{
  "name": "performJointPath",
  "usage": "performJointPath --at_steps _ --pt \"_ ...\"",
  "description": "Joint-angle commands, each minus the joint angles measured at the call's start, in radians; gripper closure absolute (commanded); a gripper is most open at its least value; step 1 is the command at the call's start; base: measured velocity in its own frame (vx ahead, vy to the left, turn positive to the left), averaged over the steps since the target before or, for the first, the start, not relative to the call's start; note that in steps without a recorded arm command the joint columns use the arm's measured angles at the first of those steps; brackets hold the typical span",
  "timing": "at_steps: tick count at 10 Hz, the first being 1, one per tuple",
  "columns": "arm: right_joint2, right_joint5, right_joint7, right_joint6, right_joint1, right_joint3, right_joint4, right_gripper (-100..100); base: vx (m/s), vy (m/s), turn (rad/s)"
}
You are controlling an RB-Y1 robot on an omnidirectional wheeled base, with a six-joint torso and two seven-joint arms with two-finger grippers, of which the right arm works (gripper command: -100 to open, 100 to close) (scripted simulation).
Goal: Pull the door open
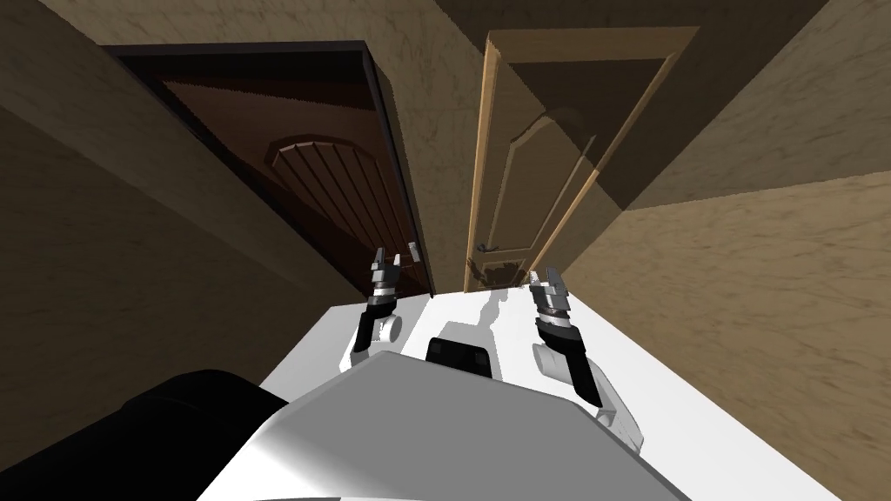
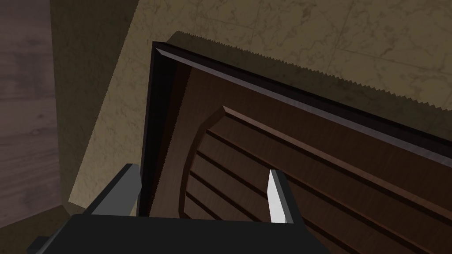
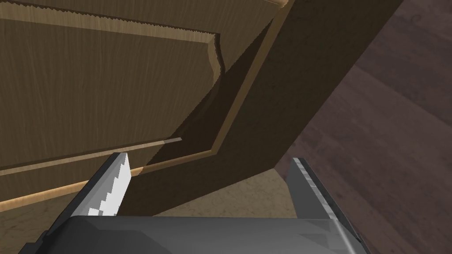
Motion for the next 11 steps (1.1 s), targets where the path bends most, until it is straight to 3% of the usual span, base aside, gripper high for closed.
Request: performJointPath --at_steps 1,3,6,11 --pt "-0.01 -0.004 -0.007 -0.003 -0.009 -0.004 0.03 -100 0.056 -0.003 0.047" --pt "-0.03 -0.011 -0.02 -0.01 -0.032 -0.004 0.096 -100 0.067 -0.014 0.109" --pt "-0.04 -0.015 -0.027 -0.013 -0.044 -0.003 0.151 -100 0.055 -0.008 0.058" --pt "-0.081 -0.029 -0.054 -0.029 -0.091 -0.003 0.302 -100 0.064 -0.014 0.104"
